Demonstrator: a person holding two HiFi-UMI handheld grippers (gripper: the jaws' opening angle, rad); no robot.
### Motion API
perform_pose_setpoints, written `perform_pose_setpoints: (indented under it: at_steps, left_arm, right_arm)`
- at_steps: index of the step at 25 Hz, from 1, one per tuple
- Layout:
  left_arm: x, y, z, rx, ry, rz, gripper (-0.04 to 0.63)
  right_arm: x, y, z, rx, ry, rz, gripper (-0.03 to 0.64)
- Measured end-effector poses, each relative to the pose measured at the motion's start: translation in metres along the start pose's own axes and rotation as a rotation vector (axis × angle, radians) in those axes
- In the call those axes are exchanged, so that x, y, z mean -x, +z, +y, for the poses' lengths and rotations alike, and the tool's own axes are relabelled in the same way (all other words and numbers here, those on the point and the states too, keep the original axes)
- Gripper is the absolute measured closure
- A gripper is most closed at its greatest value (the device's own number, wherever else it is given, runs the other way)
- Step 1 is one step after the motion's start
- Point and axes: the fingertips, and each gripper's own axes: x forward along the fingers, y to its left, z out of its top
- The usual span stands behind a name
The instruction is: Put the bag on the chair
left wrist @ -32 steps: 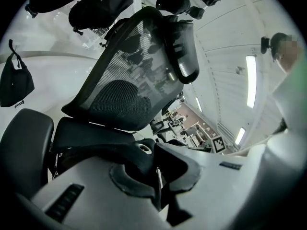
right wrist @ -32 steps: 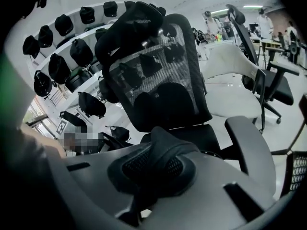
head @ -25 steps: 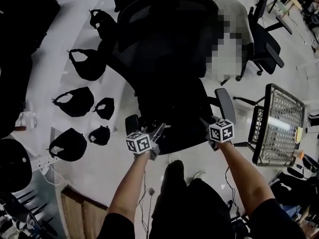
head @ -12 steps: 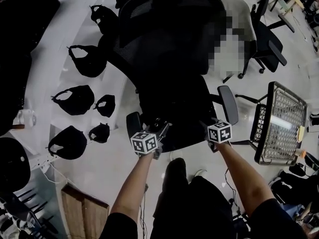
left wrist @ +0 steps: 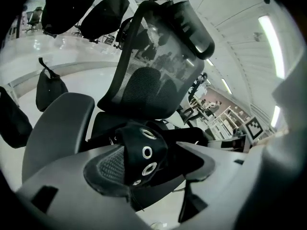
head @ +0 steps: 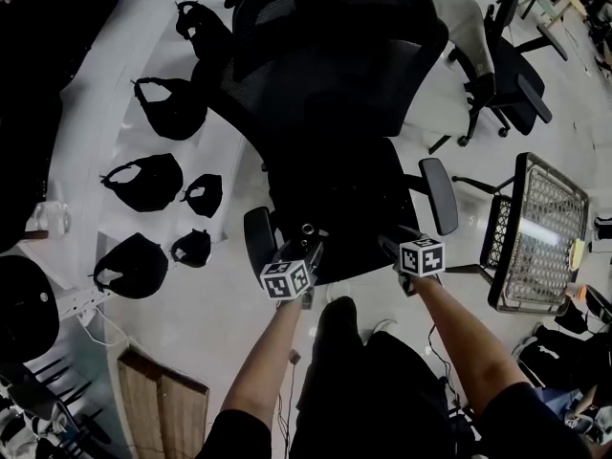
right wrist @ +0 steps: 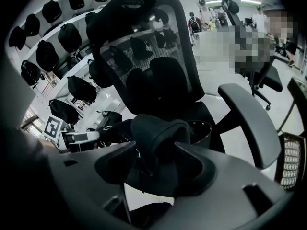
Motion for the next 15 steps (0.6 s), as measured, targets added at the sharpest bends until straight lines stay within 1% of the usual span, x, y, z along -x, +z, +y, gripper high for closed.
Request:
perform_pose_setpoints:
  at_steps: [3,7,11,15]
  left_arm:
    - [0.009,-0.014,0.004,0.012,0.023,0.004,0.304]
    - [0.024,-0.025,-0.001,-0.001,0.013,0.012,0.304]
    - [0.042,-0.018,-0.004,-0.005,0.014,-0.038,0.304]
    - [0.071,-0.015,-0.002,0.018,0.031,-0.096,0.304]
  right_arm:
    - [0.005,-0.002,0.004,0.012,0.004,0.001,0.373]
    - [0.02,-0.008,0.005,0.056,-0.03,-0.008,0.376]
    - [0.039,-0.012,0.003,0.07,-0.049,-0.034,0.382]
    - [0.062,-0.027,0.003,0.033,-0.059,-0.055,0.382]
